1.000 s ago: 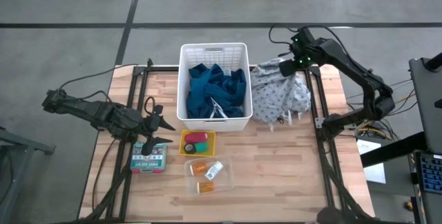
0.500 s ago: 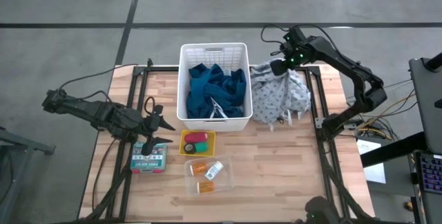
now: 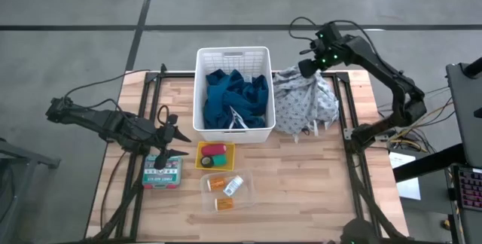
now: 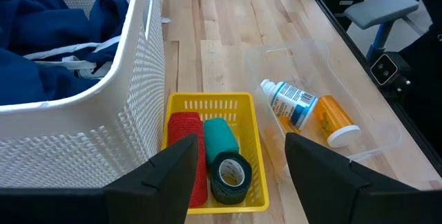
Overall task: Pick & Place Medicine items
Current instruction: Put the gray lapover patient gown into the white laundry bin
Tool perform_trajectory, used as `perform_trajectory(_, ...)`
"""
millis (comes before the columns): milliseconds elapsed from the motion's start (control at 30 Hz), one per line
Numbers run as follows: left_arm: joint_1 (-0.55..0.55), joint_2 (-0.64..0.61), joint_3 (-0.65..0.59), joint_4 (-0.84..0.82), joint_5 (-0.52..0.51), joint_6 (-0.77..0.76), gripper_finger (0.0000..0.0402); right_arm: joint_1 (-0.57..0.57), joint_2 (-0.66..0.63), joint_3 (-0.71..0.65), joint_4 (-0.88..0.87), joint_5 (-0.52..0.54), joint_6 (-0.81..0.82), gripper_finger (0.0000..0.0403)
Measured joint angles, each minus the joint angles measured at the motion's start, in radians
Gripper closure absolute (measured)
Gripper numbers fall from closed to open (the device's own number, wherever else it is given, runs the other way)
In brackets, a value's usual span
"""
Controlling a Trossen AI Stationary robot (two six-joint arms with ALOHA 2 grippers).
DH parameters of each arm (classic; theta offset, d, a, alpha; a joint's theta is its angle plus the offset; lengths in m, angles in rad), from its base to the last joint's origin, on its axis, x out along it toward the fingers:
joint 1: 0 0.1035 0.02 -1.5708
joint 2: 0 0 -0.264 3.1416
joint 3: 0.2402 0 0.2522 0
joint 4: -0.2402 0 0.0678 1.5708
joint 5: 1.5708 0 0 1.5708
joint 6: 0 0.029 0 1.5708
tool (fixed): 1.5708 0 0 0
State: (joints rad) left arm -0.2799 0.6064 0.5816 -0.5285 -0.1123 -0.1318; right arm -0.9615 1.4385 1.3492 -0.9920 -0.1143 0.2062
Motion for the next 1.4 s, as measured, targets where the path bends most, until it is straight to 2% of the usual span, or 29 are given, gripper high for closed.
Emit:
perform_trajectory(200,0.0,0.0,0.0,0.0,0.0,0.0,0.0176,0.002,-0.053,0.006,-0.003,-0.014,-0.007,0.0222)
perform_trajectory(333,0.0,0.0,0.0,0.0,0.0,0.0,0.0176,0.008,-0.089,0.006,-0.004,-0.114,-0.014,0.0222)
perform_trajectory(400,0.0,0.0,0.0,0.0,0.0,0.0,0.0176,0.027,-0.103,0.006,-0.004,-0.15,-0.073,0.0222)
perform_trajectory(567,0.0,0.0,0.0,0.0,0.0,0.0,0.0176,0.115,-0.134,0.005,-0.009,-0.15,-0.333,0.0222)
perform_trajectory(900,0.0,0.0,0.0,0.0,0.0,0.0,0.0176,0.35,-0.169,-0.005,-0.034,-0.117,-0.296,0.0223)
perform_trajectory(1000,0.0,0.0,0.0,0.0,0.0,0.0,0.0176,0.443,-0.169,-0.012,-0.051,-0.013,-0.295,0.0223)
perform_trajectory(1200,0.0,0.0,0.0,0.0,0.0,0.0,0.0176,0.653,-0.169,-0.019,-0.072,0.359,-0.243,0.0223)
perform_trajectory(1400,0.0,0.0,0.0,0.0,0.0,0.0,0.0176,0.851,-0.169,-0.042,-0.078,0.559,-0.174,0.0223)
